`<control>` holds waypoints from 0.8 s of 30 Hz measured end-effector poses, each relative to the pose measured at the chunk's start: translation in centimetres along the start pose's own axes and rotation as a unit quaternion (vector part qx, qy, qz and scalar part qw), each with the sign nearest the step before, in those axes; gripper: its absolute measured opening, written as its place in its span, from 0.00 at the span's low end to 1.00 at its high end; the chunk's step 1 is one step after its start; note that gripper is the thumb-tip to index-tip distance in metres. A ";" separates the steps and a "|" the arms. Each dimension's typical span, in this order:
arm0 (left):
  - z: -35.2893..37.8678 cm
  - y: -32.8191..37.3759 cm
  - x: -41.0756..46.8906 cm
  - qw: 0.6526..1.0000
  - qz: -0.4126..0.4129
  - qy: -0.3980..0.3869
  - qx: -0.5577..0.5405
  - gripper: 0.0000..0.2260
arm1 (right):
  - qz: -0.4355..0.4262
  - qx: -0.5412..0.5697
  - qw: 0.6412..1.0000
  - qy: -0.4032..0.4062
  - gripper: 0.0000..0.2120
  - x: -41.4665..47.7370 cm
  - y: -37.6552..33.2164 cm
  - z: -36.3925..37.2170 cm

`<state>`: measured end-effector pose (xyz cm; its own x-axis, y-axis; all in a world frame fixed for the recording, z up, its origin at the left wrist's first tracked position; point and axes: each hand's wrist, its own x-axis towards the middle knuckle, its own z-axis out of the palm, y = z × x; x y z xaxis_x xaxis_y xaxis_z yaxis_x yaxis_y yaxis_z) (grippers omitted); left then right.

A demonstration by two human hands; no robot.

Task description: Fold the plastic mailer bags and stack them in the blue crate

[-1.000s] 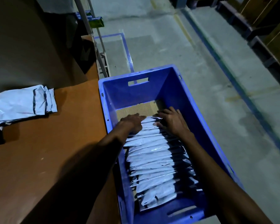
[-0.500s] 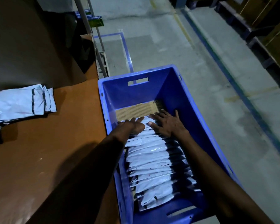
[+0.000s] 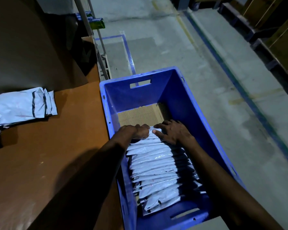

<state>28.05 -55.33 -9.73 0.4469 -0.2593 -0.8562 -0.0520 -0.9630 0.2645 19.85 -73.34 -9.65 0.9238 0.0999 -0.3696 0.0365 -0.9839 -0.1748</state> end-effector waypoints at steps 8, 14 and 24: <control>-0.2 -0.1 -2.7 0.998 -0.019 -0.062 0.011 0.37 | 0.015 0.003 1.000 -0.015 0.30 -1.1 -1.0 1.0; 0.3 -0.2 -5.0 0.997 -0.015 -0.075 0.000 0.36 | 0.032 0.030 0.997 -0.069 0.31 -2.0 -0.9 0.9; 0.9 0.0 -4.4 0.998 0.019 -0.015 0.056 0.33 | 0.038 0.069 0.996 -0.049 0.29 -2.4 -0.9 0.7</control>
<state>25.33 -54.27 -6.39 0.4151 -0.2959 -0.8603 -0.1687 -0.9543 0.2468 17.30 -72.64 -9.25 0.8805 0.0473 -0.4717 -0.0899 -0.9603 -0.2642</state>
